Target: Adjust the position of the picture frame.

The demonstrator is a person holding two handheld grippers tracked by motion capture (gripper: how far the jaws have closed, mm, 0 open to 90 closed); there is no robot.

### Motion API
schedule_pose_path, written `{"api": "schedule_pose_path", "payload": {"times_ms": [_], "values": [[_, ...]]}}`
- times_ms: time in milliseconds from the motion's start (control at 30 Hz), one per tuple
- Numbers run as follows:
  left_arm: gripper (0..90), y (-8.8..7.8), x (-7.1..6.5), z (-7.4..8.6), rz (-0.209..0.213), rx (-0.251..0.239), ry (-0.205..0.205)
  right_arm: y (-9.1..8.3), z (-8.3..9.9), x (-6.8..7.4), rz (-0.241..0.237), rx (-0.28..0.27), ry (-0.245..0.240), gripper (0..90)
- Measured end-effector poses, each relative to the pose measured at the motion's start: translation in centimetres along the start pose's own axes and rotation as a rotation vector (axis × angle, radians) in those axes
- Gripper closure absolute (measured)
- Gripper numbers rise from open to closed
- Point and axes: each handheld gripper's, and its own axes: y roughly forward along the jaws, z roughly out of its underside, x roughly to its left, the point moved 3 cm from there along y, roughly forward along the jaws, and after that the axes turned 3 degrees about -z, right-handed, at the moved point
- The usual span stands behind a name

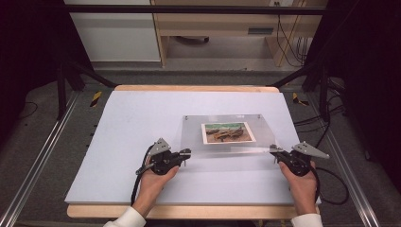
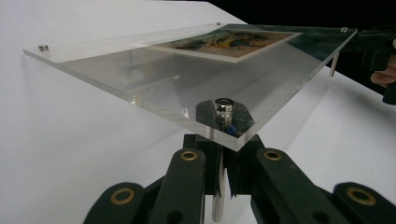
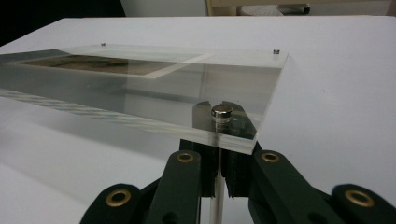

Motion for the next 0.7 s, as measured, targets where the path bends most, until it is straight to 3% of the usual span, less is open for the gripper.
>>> {"api": "schedule_pose_path", "payload": {"times_ms": [367, 700], "values": [[83.5, 0.7, 0.1, -0.1, 0.005, -0.001, 0.003, 0.3, 0.3, 0.0, -0.002, 0.015, 0.016, 83.1], [84.0, -0.6, 0.4, -1.3, -0.001, -0.04, 0.001, -0.2, -0.9, 1.1, 0.004, -0.042, 0.003, 85.0]]}}
